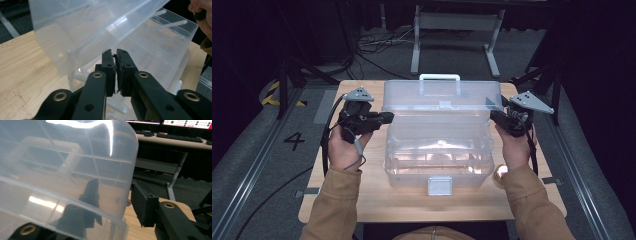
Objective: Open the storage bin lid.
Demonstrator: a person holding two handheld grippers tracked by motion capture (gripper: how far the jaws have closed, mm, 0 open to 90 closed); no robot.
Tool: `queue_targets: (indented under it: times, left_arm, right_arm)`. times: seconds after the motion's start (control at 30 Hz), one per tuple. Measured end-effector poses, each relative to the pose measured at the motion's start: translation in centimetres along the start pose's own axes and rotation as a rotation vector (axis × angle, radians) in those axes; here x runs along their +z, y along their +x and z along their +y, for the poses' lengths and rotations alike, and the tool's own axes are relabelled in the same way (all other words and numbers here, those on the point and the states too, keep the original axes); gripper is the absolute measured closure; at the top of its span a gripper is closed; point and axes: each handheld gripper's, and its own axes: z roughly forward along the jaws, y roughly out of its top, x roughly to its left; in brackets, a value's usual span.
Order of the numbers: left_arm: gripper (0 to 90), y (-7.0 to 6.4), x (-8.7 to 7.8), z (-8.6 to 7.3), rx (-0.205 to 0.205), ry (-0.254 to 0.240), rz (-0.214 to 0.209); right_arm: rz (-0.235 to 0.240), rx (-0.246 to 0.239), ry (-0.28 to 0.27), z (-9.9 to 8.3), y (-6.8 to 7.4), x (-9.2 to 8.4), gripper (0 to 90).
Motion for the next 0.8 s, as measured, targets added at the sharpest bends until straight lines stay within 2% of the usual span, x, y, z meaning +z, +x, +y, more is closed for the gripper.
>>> queue_targets:
  times: [0.13,0.23,0.33,0.43,0.7,0.8]
  left_arm:
    - [76.8,-0.5,0.0,0.0,0.017,0.012,-0.003]
    - [75.9,-0.8,0.0,-0.2,0.026,0.033,-0.002]
    - [75.7,-0.8,-0.1,-0.4,0.027,0.04,0.001]
    - [75.7,-0.9,-0.4,-0.6,0.028,0.047,-0.002]
    - [72.3,-1.4,-1.0,-0.9,0.042,0.081,-0.042]
    - [69.3,-2.3,-1.1,-1.1,0.077,0.123,-0.073]
  right_arm:
    - [-0.035,0.026,-0.028,-0.1,0.0,-0.3,71.9]
    - [-0.065,0.042,-0.046,0.0,0.1,-0.3,76.2]
    - [-0.077,0.049,-0.052,0.2,0.2,-0.3,77.2]
    - [-0.094,0.029,-0.058,0.4,0.3,-0.1,77.3]
    - [-0.101,0.012,-0.041,1.1,0.1,0.6,77.4]
    - [-0.097,0.003,-0.025,1.5,-0.1,0.9,77.4]
